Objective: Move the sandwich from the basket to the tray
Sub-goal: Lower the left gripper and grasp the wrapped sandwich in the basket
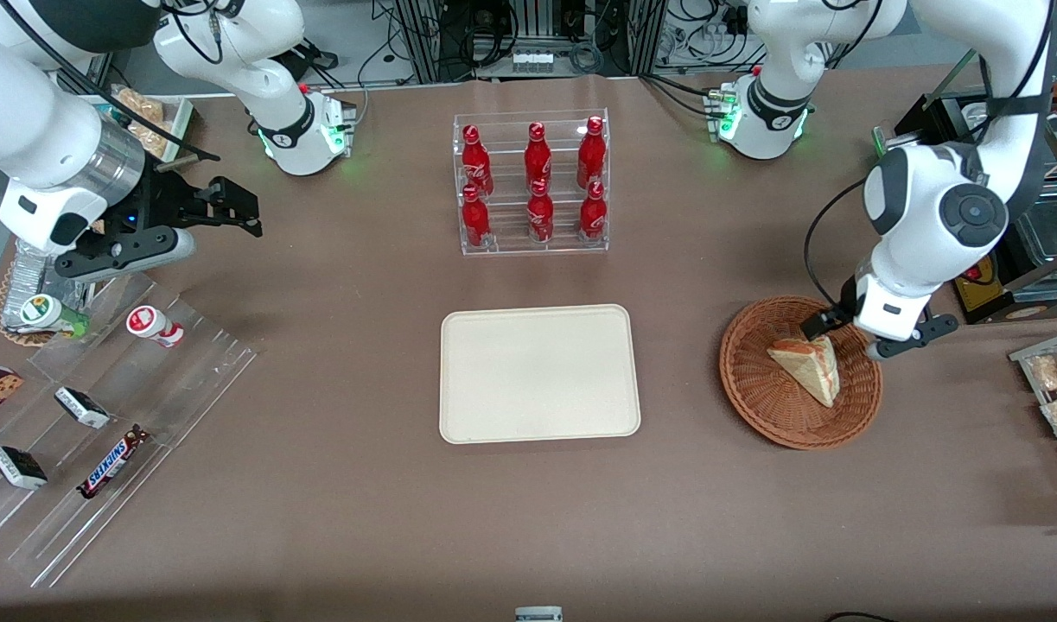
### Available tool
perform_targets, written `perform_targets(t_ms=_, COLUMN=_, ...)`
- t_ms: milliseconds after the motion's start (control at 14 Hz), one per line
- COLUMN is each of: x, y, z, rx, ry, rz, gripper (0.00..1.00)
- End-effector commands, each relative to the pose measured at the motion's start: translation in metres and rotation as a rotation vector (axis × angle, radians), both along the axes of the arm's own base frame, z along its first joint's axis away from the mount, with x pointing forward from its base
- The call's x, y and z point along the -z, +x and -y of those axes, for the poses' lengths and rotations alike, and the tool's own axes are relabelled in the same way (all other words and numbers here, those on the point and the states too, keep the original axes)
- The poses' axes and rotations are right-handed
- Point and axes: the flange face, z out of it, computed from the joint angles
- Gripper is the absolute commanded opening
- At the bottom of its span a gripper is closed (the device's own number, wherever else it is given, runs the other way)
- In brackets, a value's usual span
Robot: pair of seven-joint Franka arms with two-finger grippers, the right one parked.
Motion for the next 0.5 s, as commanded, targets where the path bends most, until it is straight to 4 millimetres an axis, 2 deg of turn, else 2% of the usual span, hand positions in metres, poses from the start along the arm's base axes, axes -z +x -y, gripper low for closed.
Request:
perform_targets(t_ms=0, x=0.026, y=0.009, z=0.001, rx=-0.311, ry=-0.011, rz=0.037, gripper=1.0)
perform_targets(t_ms=143, x=0.047, y=0.013, z=0.0, rx=-0.372, ry=-0.016, rz=0.048, gripper=0.99)
perform_targets(t_ms=214, x=0.059, y=0.014, z=0.0, rx=-0.379, ry=-0.015, rz=0.039, gripper=0.9)
perform_targets(t_ms=286, x=0.068, y=0.013, z=0.0, rx=-0.396, ry=-0.012, rz=0.026, gripper=0.63)
perform_targets(t_ms=357, x=0.068, y=0.012, z=0.001, rx=-0.407, ry=-0.012, rz=0.023, gripper=0.3)
perform_targets(t_ms=429, x=0.062, y=0.012, z=0.001, rx=-0.4, ry=-0.011, rz=0.024, gripper=0.09)
